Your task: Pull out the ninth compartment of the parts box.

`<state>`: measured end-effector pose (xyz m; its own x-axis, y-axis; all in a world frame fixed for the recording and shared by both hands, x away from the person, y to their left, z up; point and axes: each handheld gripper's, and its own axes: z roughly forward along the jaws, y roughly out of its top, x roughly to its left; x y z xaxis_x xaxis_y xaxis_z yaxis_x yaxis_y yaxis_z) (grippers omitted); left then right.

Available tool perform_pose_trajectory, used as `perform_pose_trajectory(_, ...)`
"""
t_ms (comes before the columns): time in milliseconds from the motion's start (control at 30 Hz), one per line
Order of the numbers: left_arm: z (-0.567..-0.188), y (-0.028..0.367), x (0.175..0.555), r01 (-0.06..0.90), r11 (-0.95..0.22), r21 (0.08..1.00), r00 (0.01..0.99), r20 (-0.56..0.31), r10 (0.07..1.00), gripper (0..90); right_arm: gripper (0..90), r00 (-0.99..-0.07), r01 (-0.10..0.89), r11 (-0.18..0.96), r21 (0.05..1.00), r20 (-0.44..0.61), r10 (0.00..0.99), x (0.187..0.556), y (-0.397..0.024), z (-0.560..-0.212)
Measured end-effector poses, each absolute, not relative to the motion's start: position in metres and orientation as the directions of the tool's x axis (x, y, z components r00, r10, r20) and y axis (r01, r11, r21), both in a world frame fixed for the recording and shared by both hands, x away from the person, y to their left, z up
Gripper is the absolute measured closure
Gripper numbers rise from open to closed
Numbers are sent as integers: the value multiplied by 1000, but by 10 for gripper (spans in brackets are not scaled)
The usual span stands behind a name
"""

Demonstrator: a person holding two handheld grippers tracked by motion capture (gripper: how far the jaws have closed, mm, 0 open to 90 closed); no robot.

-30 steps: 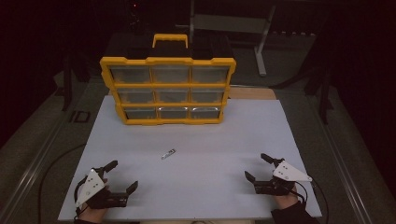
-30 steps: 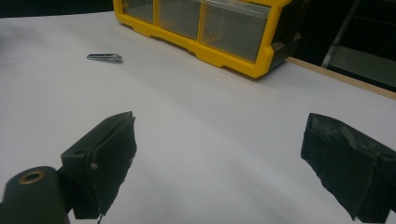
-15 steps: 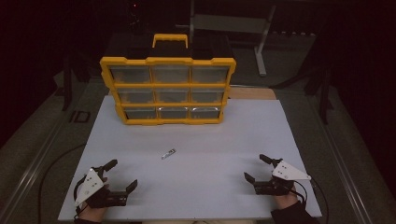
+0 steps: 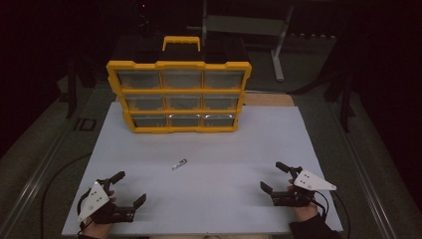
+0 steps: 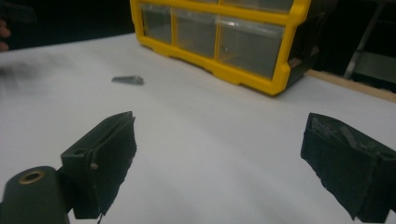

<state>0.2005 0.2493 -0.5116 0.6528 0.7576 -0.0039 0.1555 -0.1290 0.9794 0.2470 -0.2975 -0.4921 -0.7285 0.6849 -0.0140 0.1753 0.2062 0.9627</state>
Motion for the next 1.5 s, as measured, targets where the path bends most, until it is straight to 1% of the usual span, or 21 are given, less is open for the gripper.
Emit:
perform_pose_trajectory(200, -511, 249, 200, 151, -129, 980, 651, 0, 759, 0, 103, -732, 138, 177, 975, -20, 681, 243, -296, -478)
perform_pose_trajectory(300, -511, 248, 200, 152, -130, 980, 652, -1, 758, 0, 103, -722, 99, 223, 970, -84, 687, 241, -294, -469)
perform_pose_trajectory(333, -511, 248, 200, 153, -130, 980, 651, -1, 759, 0, 103, -722, 99, 223, 970, -84, 687, 241, -294, -469)
perform_pose_trajectory(400, -511, 249, 200, 154, -129, 980, 651, -3, 759, 0, 102, -725, 79, 262, 962, -125, 678, 241, -291, -462)
perform_pose_trajectory(467, -511, 249, 200, 154, -125, 980, 652, -6, 758, 0, 102, -730, 78, 305, 949, -154, 665, 242, -286, -454)
perform_pose_trajectory(500, -511, 249, 200, 154, -125, 980, 652, -6, 758, 0, 102, -730, 78, 305, 949, -154, 665, 242, -286, -454)
perform_pose_trajectory(533, -511, 249, 200, 154, -125, 980, 652, -5, 758, 0, 102, -745, 83, 336, 938, -165, 646, 245, -281, -447)
perform_pose_trajectory(733, -511, 249, 200, 154, -125, 980, 652, -6, 758, 0, 94, -748, 23, 379, 925, -236, 621, 250, -268, -432)
perform_pose_trajectory(1033, -511, 248, 200, 153, -121, 981, 647, -7, 762, 0, 94, -760, -64, 418, 906, -316, 569, 268, -245, -414)
perform_pose_trajectory(1200, -510, 248, 199, 147, -122, 981, 649, -3, 760, 0, 94, -761, -109, 411, 905, -342, 551, 280, -234, -408)
perform_pose_trajectory(1500, -510, 248, 198, 141, -115, 983, 641, -2, 768, 0, 94, -760, -160, 447, 880, -399, 513, 303, -212, -401)
